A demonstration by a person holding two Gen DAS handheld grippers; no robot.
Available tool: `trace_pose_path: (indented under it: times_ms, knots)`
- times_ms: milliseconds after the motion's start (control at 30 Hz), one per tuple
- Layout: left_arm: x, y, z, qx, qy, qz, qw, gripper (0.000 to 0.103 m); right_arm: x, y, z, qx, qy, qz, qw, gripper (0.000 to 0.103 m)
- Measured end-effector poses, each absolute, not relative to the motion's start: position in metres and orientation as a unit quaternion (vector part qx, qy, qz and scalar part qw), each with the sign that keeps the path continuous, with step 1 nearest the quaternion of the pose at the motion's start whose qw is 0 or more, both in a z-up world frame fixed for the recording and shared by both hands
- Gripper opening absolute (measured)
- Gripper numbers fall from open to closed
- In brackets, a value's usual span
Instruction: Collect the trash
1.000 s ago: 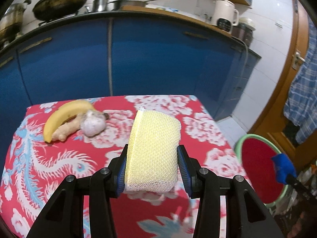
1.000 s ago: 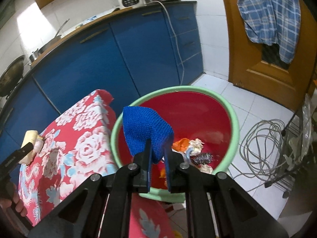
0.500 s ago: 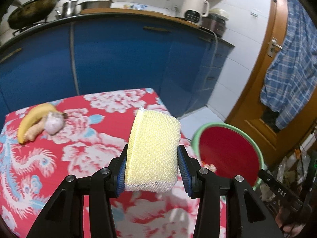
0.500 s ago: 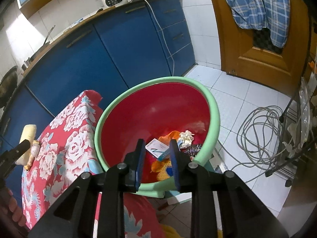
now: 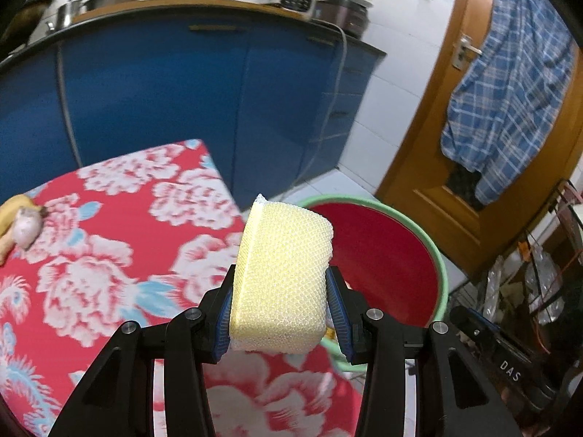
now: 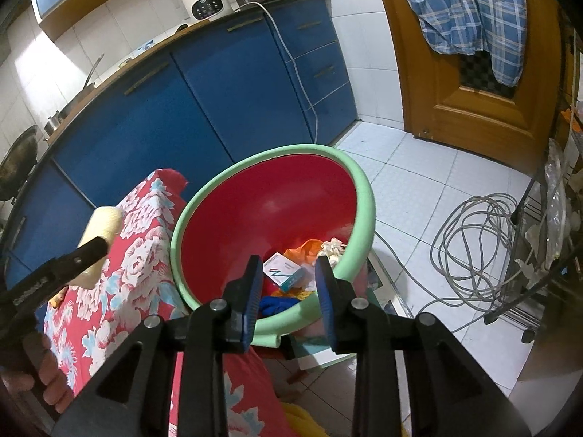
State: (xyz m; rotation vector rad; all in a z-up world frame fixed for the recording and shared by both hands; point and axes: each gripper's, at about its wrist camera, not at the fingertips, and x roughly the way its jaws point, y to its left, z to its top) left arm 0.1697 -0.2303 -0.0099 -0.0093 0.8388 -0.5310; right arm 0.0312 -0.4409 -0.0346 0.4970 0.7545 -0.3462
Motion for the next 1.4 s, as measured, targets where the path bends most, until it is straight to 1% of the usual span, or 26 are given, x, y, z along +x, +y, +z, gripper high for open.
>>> trace_pose_path:
  times_ms: [133, 300, 400, 633, 733, 800, 967, 1067, 1167, 1400]
  knots:
    - [0.169, -0.252, -0.017, 0.008, 0.409, -0.275, 0.870, 0.047, 0.024, -0.446, -0.036, 0.243, 0.362, -0.170, 0.884, 0.032]
    - [0.165, -0.271, -0.022, 0.026, 0.408, -0.294, 0.864, 0.051, 0.020, -0.451, -0.036, 0.245, 0.362, -0.175, 0.882, 0.033]
    - [0.164, -0.274, -0.024, 0.026, 0.411, -0.297, 0.862, 0.057, 0.017, -0.452, -0.034, 0.246, 0.360, -0.176, 0.883, 0.035]
    - [0.158, -0.267, -0.021, 0.028, 0.412, -0.286, 0.865, 0.058, 0.012, -0.446, -0.026, 0.241, 0.355, -0.168, 0.887, 0.040]
    - [0.156, -0.258, -0.019, 0.023, 0.412, -0.277, 0.868, 0.058, 0.011, -0.438, -0.023, 0.234, 0.357, -0.162, 0.890, 0.044]
    - [0.154, -0.250, -0.017, 0.022, 0.411, -0.270, 0.871, 0.058, 0.009, -0.433, -0.020, 0.230, 0.357, -0.157, 0.892, 0.050]
    - [0.144, -0.225, -0.010, 0.014, 0.405, -0.246, 0.880, 0.058, 0.005, -0.417, -0.010, 0.224, 0.351, -0.142, 0.898, 0.061]
    - [0.138, -0.206, -0.006, 0.005, 0.406, -0.228, 0.885, 0.063, 0.003, -0.405, -0.005, 0.220, 0.348, -0.135, 0.901, 0.067]
    - [0.132, -0.188, -0.003, 0.000, 0.404, -0.209, 0.890, 0.065, 0.000, -0.391, 0.001, 0.211, 0.348, -0.125, 0.905, 0.073]
    - [0.111, -0.145, 0.011, 0.000, 0.383, -0.159, 0.910, 0.073, -0.001, -0.355, 0.009, 0.192, 0.348, -0.093, 0.913, 0.077]
